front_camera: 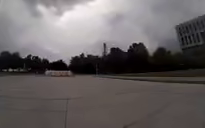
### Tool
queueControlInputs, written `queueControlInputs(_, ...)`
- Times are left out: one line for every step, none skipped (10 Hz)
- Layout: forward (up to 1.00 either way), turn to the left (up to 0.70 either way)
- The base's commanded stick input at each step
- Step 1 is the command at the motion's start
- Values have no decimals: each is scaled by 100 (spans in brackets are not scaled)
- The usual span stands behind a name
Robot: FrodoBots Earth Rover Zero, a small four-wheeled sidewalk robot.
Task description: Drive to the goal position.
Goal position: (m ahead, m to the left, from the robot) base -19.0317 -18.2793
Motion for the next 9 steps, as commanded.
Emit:
queueControlInputs(0, -70)
queueControlInputs(0, -70)
queueControlInputs(0, -70)
queueControlInputs(0, -70)
queueControlInputs(0, -70)
queueControlInputs(0, -70)
queueControlInputs(0, -70)
queueControlInputs(0, -70)
queueControlInputs(0, -70)
